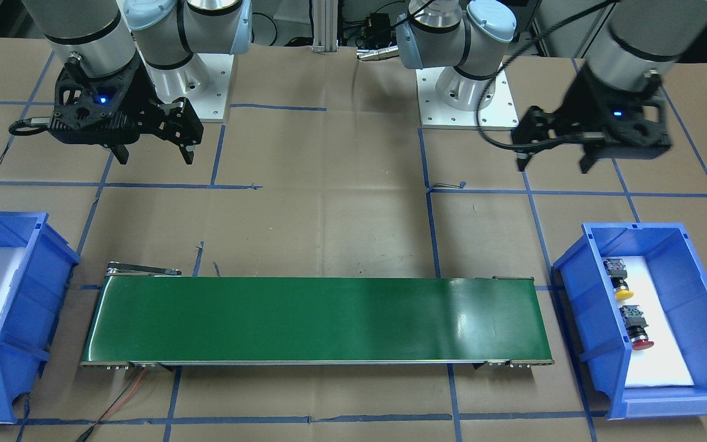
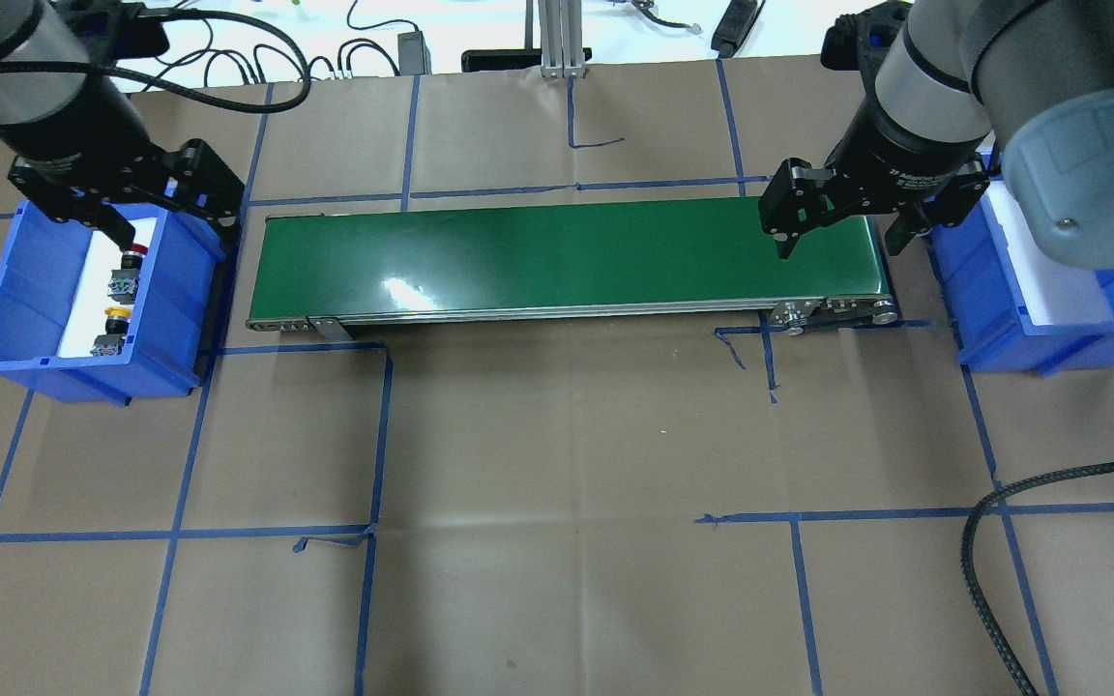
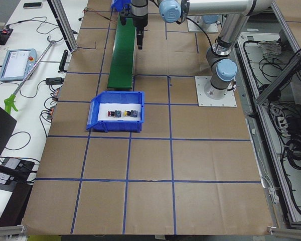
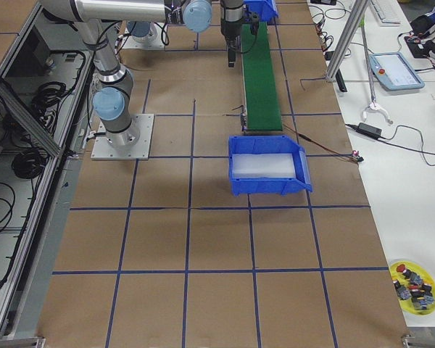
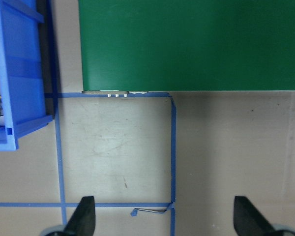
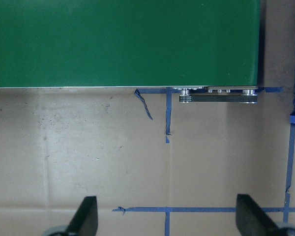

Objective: Transport two buttons from left to right
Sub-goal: 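Raise the left gripper and move it over the blue bin beside it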

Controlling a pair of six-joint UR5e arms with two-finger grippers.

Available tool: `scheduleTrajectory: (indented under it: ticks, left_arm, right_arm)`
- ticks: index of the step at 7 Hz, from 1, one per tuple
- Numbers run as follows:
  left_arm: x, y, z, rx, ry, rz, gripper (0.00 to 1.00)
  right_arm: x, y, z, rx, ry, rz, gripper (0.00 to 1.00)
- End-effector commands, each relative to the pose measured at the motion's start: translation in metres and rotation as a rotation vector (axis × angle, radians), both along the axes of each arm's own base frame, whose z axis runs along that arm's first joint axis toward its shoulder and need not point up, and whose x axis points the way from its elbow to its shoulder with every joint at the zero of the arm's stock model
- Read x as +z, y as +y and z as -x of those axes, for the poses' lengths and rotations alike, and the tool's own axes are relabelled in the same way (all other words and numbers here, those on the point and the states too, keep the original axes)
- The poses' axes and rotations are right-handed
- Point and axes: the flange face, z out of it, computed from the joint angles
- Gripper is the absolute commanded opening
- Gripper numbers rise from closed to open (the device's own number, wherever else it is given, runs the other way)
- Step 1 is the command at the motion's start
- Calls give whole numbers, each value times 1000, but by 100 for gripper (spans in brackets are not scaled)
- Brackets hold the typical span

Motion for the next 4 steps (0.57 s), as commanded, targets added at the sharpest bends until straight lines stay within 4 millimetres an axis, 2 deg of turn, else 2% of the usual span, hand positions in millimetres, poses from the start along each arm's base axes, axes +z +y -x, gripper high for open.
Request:
scheduleTrajectory:
  ticks: [1, 2, 3, 4]
  left_arm:
    - [0, 12, -135, -16, 1, -1, 100]
    - [-9, 31, -211, 10, 13, -15, 100]
    - [-18, 41, -251, 18, 31, -24, 100]
    - [-25, 44, -249, 27, 26, -14, 100]
  right_arm:
    - [1, 0, 0, -1, -2, 2, 100]
    - [2, 0, 0, 0, -2, 3, 100]
    - [1, 0, 0, 0, -2, 2, 100]
    - [2, 0, 0, 0, -2, 3, 100]
